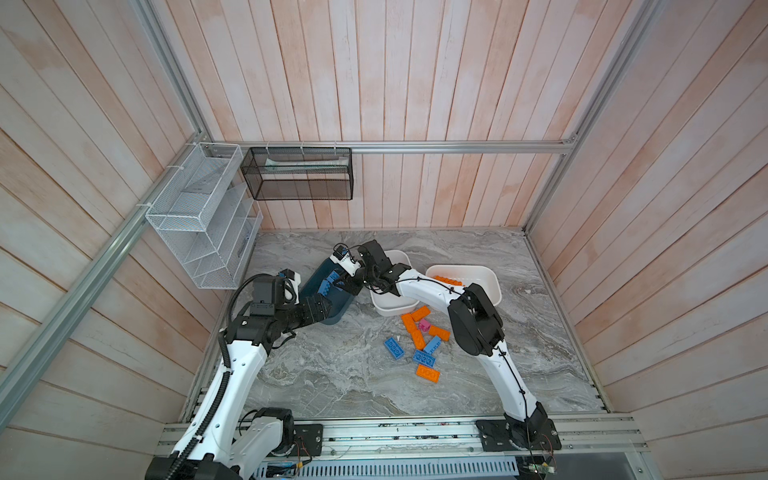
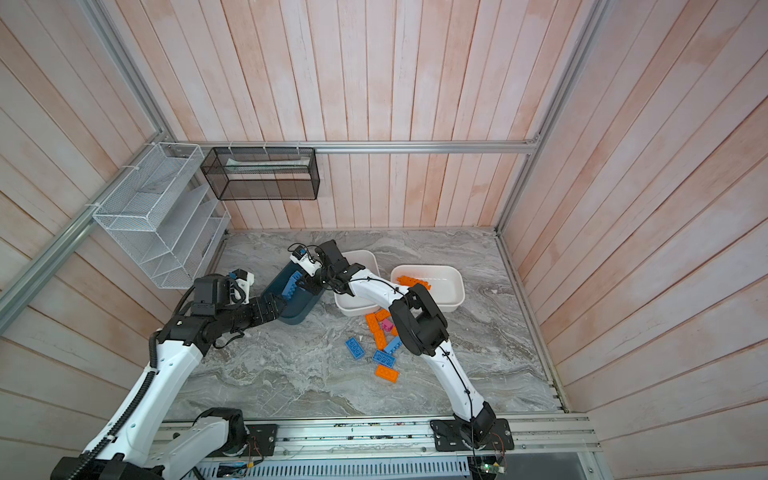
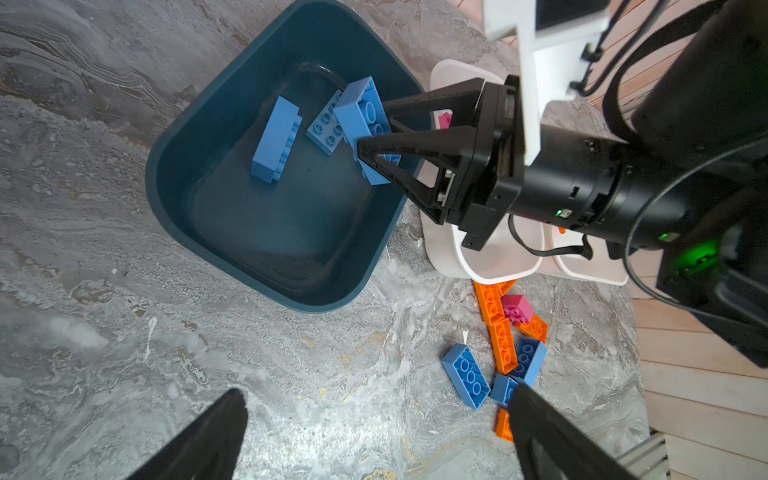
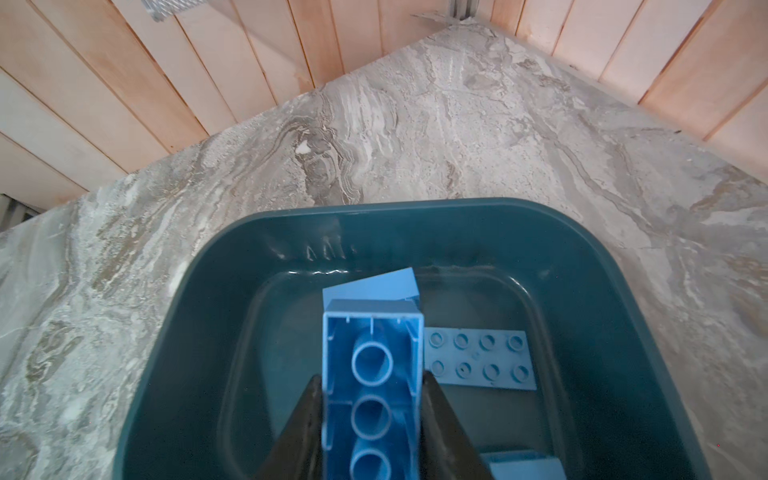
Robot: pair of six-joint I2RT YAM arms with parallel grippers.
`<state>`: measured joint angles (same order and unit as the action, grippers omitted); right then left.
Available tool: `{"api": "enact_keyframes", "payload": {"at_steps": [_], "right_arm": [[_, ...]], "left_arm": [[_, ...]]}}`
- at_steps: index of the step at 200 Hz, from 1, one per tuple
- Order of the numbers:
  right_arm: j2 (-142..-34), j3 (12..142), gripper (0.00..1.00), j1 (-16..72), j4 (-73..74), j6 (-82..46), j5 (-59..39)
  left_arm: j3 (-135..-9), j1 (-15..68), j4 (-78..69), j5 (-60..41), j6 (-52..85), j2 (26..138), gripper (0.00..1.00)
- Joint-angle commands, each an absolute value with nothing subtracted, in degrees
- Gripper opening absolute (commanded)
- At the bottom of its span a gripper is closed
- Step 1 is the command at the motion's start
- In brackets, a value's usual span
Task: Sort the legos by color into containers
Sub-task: 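Carry the light blue brick with the right gripper over the teal tub, then open the right gripper to drop the blue brick into the teal tub, then move the right gripper back down over another light blue brick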
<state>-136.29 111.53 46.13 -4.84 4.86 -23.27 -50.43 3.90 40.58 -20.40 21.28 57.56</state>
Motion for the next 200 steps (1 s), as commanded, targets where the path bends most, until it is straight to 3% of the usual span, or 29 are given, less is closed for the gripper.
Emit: {"api": "enact_keyframes", "payload": {"at_steps": [1, 29, 47, 73, 120, 148, 200], "right_arm": [[-138.8, 113.7, 0.37, 45.7, -6.3, 7.1, -19.2], [-140.7, 117.1, 0.41, 45.6, -7.3, 8.3, -17.9], [-139.7, 117.2, 0.51, 45.5, -7.9, 9.2, -17.8], [-134.8, 114.8, 0.54, 44.0, -10.2, 10.1, -19.1], [-115.4, 94.8, 0.67, 43.1, -13.5, 14.0, -24.5], [-103.4, 80.2, 0.72, 43.4, -16.0, 8.4, -23.1], [-91.5, 62.6, 0.77, 49.5, -20.0, -5.6, -9.1]], "left_arm": [[-49.6, 3.5, 40.2, -19.5, 21.3, 56.9, 1.0], [-49.1, 3.5, 39.8, -19.6, 21.3, 57.0, 1.0], [-49.3, 3.4, 40.1, -19.5, 20.7, 57.3, 1.0], [-49.7, 3.4, 40.7, -19.4, 20.6, 57.1, 1.0], [-49.6, 3.3, 39.7, -22.5, 21.2, 57.3, 1.0], [-49.8, 3.3, 39.8, -23.7, 20.9, 58.1, 1.0], [-49.6, 3.3, 38.7, -24.7, 21.5, 59.0, 1.0]]}}
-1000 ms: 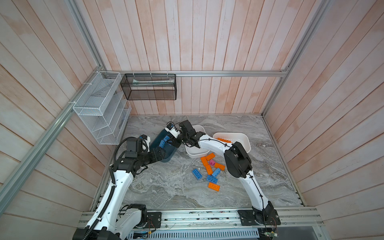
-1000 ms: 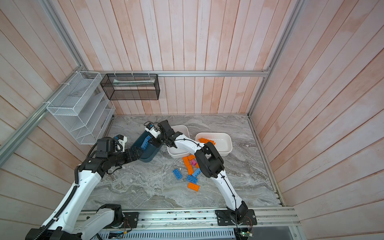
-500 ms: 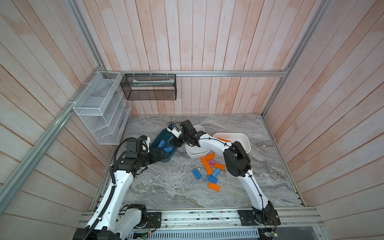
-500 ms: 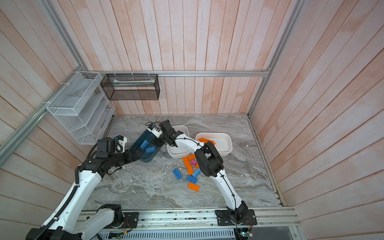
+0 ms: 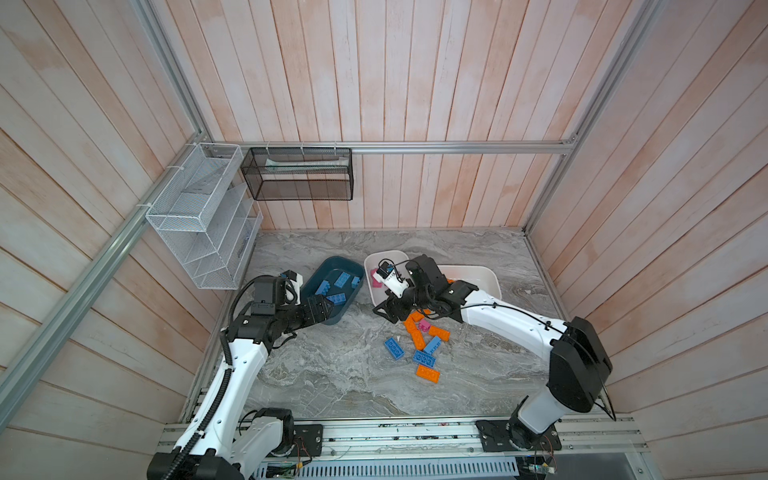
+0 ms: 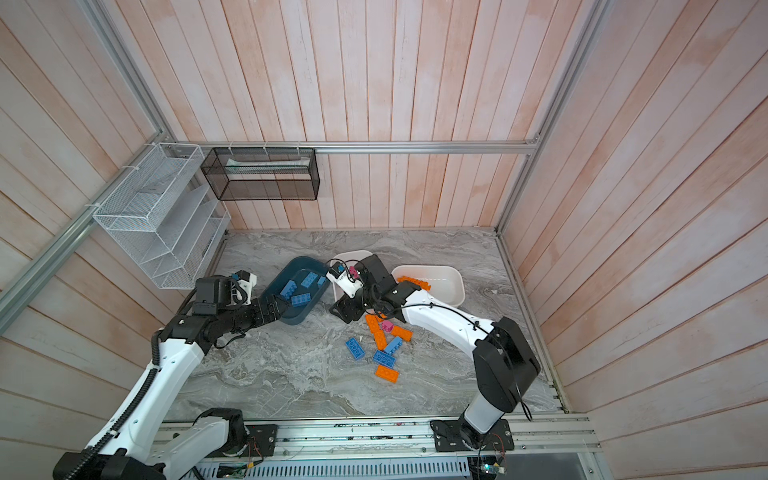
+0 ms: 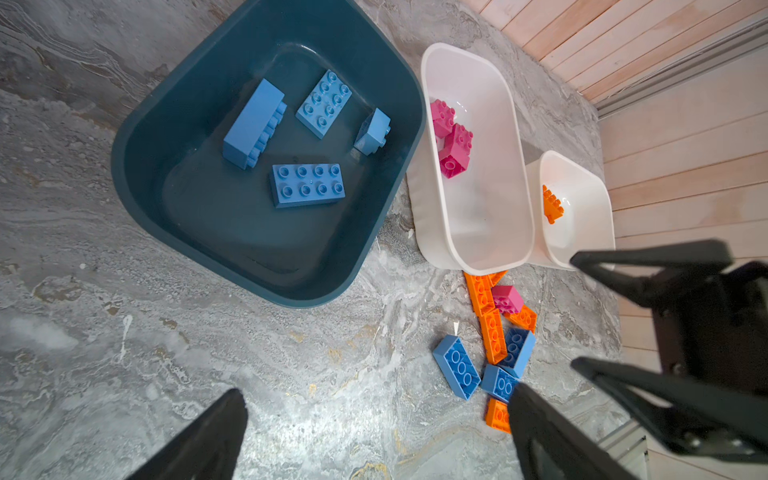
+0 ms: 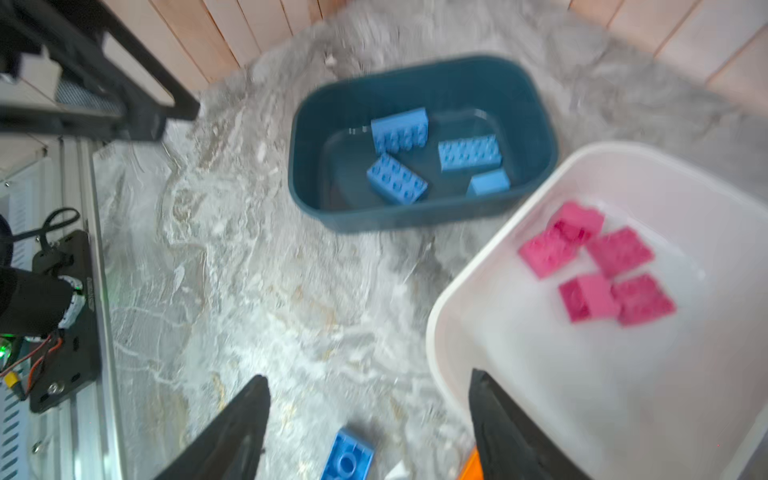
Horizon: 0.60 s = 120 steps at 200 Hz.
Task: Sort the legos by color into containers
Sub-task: 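Move the right gripper back down over another light blue brick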
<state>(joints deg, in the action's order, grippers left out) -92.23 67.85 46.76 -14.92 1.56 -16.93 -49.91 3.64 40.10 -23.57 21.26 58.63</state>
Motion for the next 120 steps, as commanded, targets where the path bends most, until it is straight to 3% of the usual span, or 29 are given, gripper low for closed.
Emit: {"api": "enact_keyframes", "payload": {"at_steps": [1, 34, 120], "right_arm": [[-91.5, 62.4, 0.77, 49.7, -20.1, -5.6, -8.8], [-94.2, 59.0, 0.78, 51.4, -21.4, -5.9, -3.5], [-101.2, 59.6, 0.71, 53.5, -17.6, -6.3, -3.4]], "left_arm": [[-49.6, 3.3, 38.6, -24.8, 21.4, 59.0, 1.0], [-49.5, 3.3, 38.4, -24.8, 21.2, 59.4, 1.0], [-48.2, 3.3, 41.1, -23.5, 20.7, 55.4, 1.0]]}}
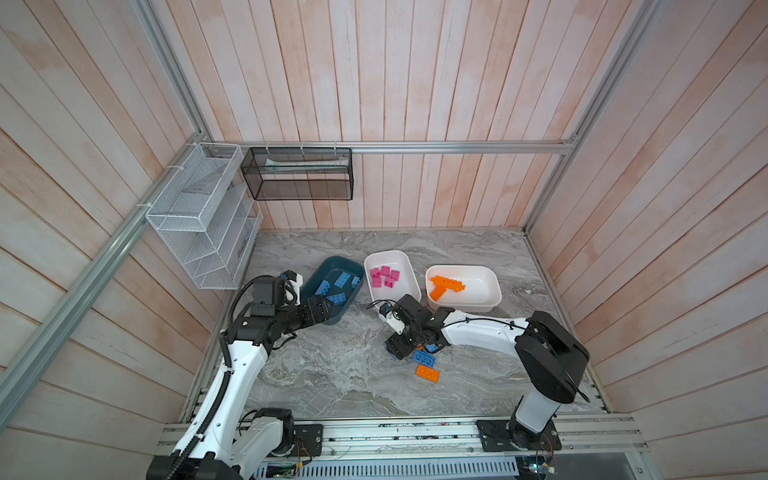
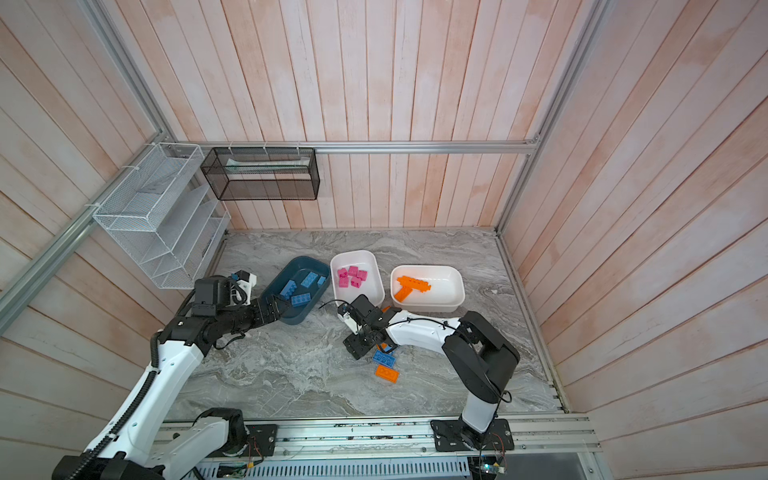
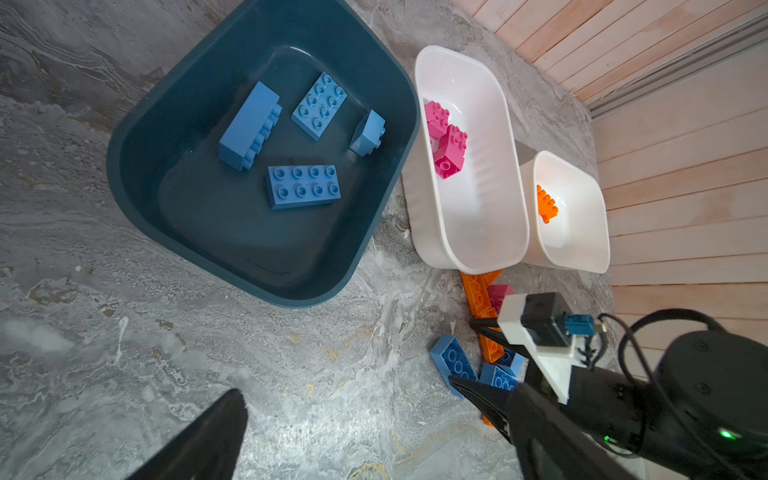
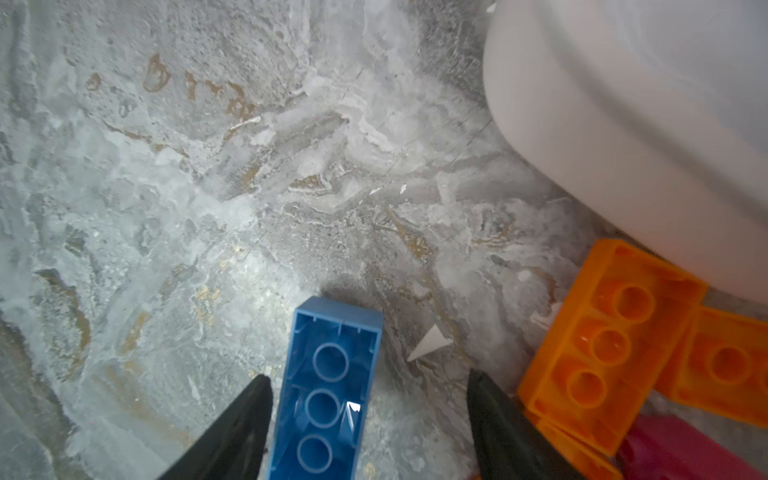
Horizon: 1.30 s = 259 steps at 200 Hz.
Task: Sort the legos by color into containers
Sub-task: 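Move the right gripper back down over another light blue brick, then close the right gripper on the light blue brick and lift it, then carry the blue brick into the teal tub and open the right gripper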
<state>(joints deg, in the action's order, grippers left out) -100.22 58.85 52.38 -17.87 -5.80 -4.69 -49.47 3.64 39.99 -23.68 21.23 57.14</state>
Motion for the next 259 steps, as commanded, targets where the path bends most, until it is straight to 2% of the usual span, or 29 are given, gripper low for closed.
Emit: {"api": "enact_keyframes", "payload": {"at_steps": [1, 19, 63, 110, 132, 198, 259], "right_arm": [[-101.2, 59.7, 0.71, 53.4, -17.7, -6.3, -3.4], [-101.7, 59.6, 0.66, 54.0, -18.5, -6.1, -2.1], [-101.6, 58.4, 0.42, 55.0, -19.7, -6.0, 0.8], [-101.7, 59.4, 0.37, 54.5, -21.6, -5.3, 2.5], [-100.3, 60.6, 0.28, 53.1, -22.5, -4.9, 1.8], [-99.6, 74.0, 0.24, 49.5, -24.4, -0.5, -3.4], [-113.3, 96.4, 0.23, 47.6, -20.0, 2.5, -13.9]], "left_arm": [[-48.1, 3.3, 41.1, -23.5, 20.7, 55.3, 1.0], [-47.3, 3.3, 41.2, -23.8, 20.9, 54.5, 1.0], [-46.3, 3.3, 41.6, -23.9, 20.8, 53.5, 1.0], [-46.5, 3.3, 41.3, -24.4, 20.7, 53.9, 1.0], [-46.9, 3.3, 41.6, -24.1, 20.4, 53.9, 1.0], [-50.2, 3.2, 43.4, -21.4, 20.4, 54.5, 1.0], [-51.7, 2.8, 43.5, -20.3, 22.0, 54.6, 1.0]]}}
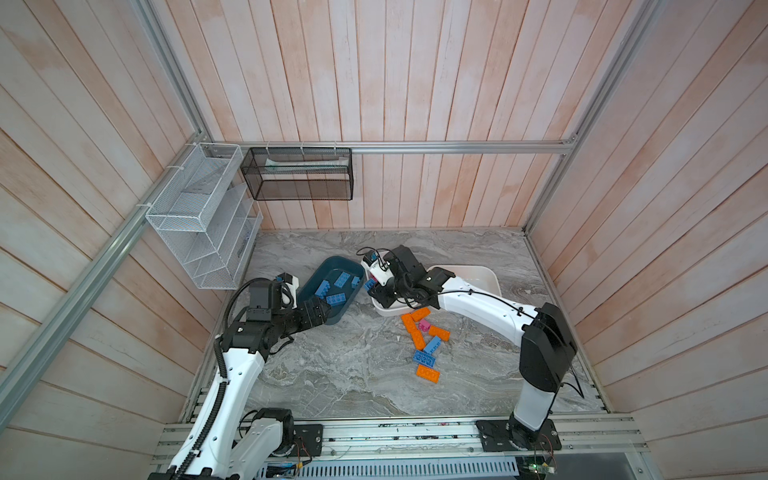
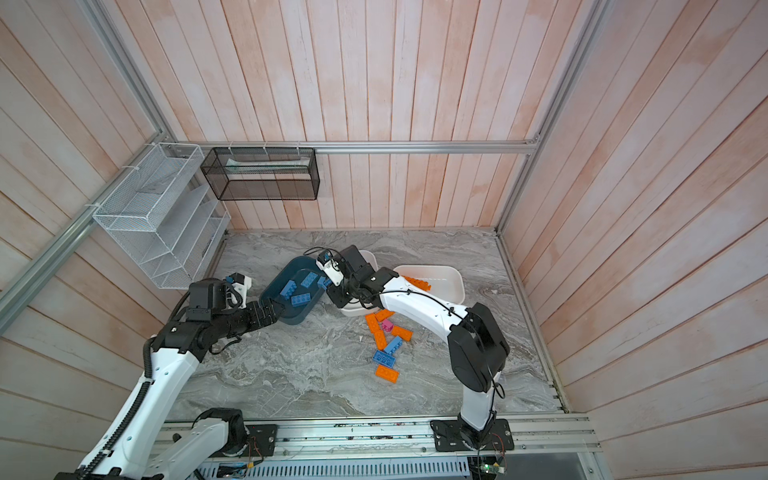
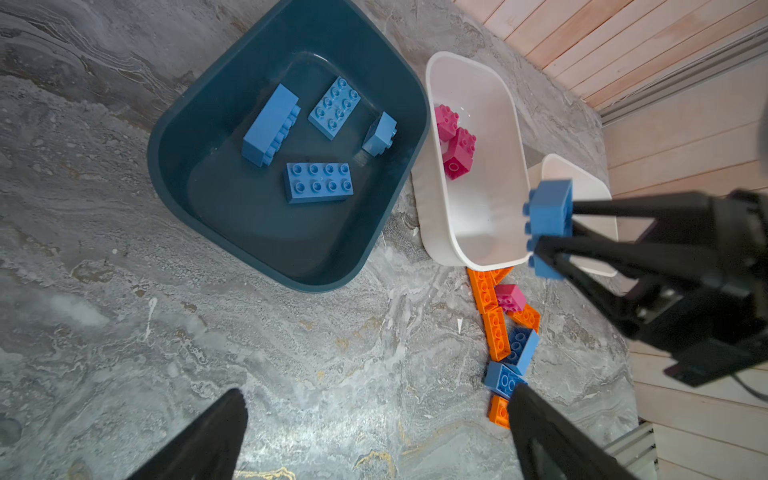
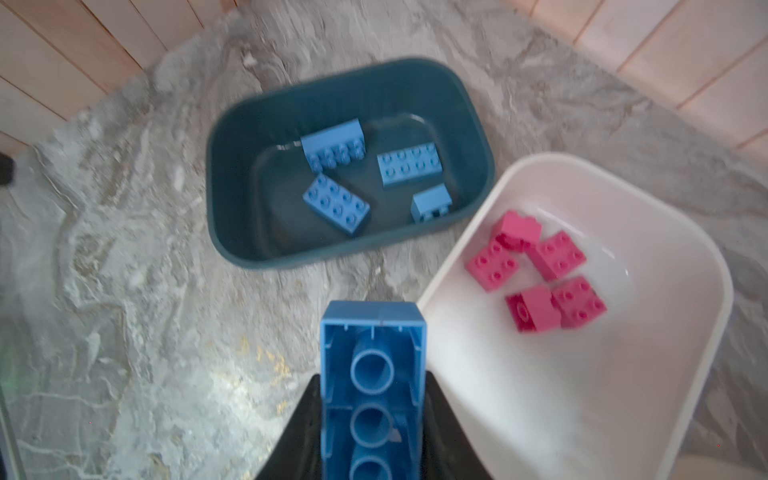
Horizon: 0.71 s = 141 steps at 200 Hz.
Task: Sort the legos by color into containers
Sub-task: 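Carry the blue brick into the teal tub and open the right gripper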
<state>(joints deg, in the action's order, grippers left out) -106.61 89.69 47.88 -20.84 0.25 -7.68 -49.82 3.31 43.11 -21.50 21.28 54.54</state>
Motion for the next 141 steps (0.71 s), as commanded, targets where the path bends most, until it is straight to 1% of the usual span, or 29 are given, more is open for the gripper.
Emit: {"api": "enact_keyframes", "payload": {"at_steps": [1, 48, 84, 121, 141], "right_arm": [[-113.7, 96.7, 0.23, 47.6, -20.1, 2.6, -14.1], [-127.1, 111.6, 0.23, 47.8, -20.4, 4.1, -16.9], [-136.6, 122.6, 0.23, 48.6, -22.3, 5.3, -14.0], [-143.8, 129.7, 0.25, 48.5, -21.8, 5.4, -10.8], [-145.2, 130.6, 0.29, 48.3, -22.0, 5.8, -11.2]], "left_arm": [[-51.7, 2.8, 43.5, -20.3, 21.9, 54.6, 1.0], [-52.8, 2.3, 43.6, -20.2, 21.3, 55.1, 1.0], [-52.4, 2.1, 43.0, -20.6, 20.9, 55.6, 1.0], [-51.3, 2.0, 42.0, -21.1, 20.8, 55.9, 1.0], [-51.1, 1.9, 41.7, -21.1, 20.8, 55.9, 1.0]]}}
